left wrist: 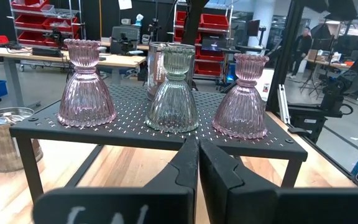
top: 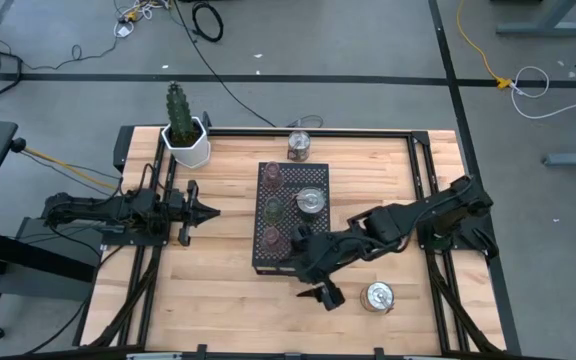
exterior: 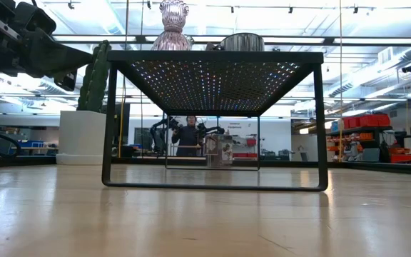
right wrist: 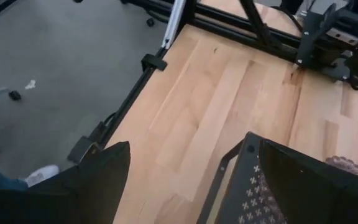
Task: Pick & Place candle stick holders
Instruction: Put the bottom brown scented candle on the shelf
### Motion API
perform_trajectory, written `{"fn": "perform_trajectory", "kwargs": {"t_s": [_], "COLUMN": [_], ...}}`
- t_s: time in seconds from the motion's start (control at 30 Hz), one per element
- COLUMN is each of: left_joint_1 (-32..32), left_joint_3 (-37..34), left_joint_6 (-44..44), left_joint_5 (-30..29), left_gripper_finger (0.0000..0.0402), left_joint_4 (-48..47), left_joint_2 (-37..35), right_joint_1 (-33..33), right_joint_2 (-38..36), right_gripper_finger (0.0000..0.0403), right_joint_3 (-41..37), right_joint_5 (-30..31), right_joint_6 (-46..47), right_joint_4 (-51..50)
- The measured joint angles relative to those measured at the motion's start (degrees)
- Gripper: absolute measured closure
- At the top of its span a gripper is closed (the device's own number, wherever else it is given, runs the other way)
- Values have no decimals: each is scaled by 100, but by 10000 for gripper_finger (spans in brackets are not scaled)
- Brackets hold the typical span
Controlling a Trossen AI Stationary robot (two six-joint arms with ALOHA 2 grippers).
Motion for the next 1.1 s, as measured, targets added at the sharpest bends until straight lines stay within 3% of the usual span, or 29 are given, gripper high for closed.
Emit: {"fn": "perform_trajectory", "kwargs": {"t_s": [0.1, 0.3, 0.6, 1.1], "left_joint_1": [0, 0, -2, 0], "left_joint_3": [-1, 0, 0, -1], "left_joint_6": [0, -2, -2, -2], "left_joint_5": [0, 0, 0, 0], "left_gripper_finger": [383, 383, 383, 383], "left_joint_4": [0, -1, 0, 0], "left_joint_2": [0, 0, 0, 0], "right_joint_1": [99, 220, 520, 1446], "right_joint_2": [-236, -1272, -2661, -3606], "right_gripper_finger": [48, 48, 48, 48], "right_joint_3": [-207, -1871, -3670, -4710], "right_joint_5": [0, 61, 48, 39], "right_joint_6": [-117, -1, 695, 930], "right_joint_4": [-32, 689, 702, 353]}}
